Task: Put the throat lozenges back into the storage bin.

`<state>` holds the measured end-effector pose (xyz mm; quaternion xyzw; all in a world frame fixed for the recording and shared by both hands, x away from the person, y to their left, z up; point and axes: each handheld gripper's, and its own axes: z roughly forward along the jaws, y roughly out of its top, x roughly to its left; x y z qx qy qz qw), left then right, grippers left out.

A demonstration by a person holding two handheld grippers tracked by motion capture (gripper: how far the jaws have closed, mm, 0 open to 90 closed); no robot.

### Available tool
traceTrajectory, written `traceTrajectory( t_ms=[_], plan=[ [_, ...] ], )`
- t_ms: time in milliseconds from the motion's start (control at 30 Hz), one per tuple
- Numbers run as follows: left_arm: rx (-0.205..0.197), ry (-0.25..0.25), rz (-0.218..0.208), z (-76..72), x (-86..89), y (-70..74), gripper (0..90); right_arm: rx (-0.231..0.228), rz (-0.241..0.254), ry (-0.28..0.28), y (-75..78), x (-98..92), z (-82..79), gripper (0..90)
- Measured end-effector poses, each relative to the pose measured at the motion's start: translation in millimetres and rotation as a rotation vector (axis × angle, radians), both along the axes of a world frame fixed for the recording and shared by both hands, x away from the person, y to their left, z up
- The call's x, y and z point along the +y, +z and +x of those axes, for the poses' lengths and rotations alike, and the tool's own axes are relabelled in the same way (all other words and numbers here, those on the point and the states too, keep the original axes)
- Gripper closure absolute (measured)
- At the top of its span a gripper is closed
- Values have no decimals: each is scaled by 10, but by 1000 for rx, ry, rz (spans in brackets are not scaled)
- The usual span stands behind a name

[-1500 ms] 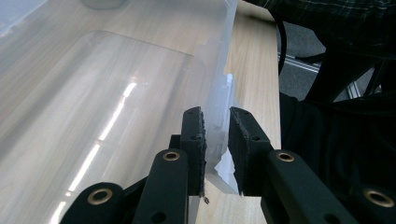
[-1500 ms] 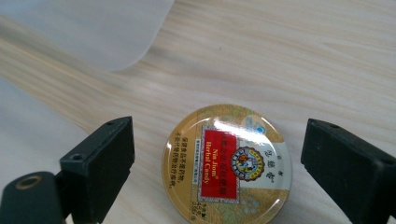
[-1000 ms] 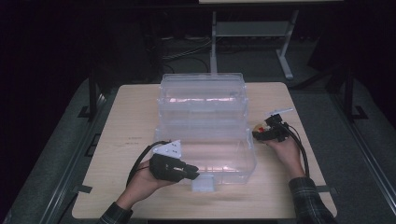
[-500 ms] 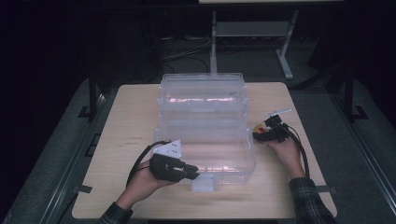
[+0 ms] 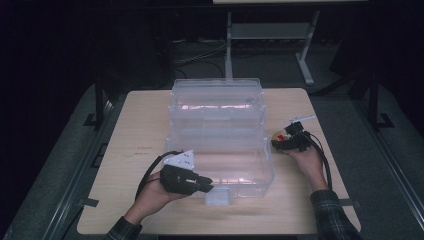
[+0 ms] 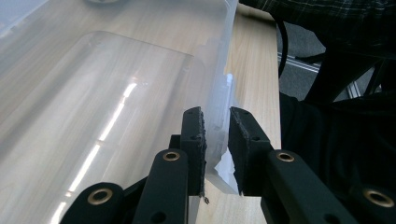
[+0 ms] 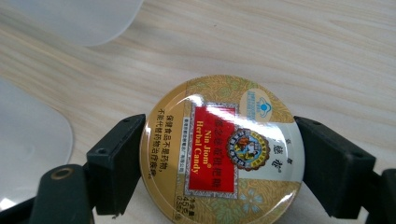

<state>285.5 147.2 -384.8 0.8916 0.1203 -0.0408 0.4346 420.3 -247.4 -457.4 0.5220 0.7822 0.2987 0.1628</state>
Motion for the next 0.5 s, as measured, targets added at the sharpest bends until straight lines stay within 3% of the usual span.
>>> traceTrajectory(
  t_ms=[500],
  plan=[
    [-2,0,3,-1,-1,2,759,1,23,-8,253,-52,-109,202]
  ],
)
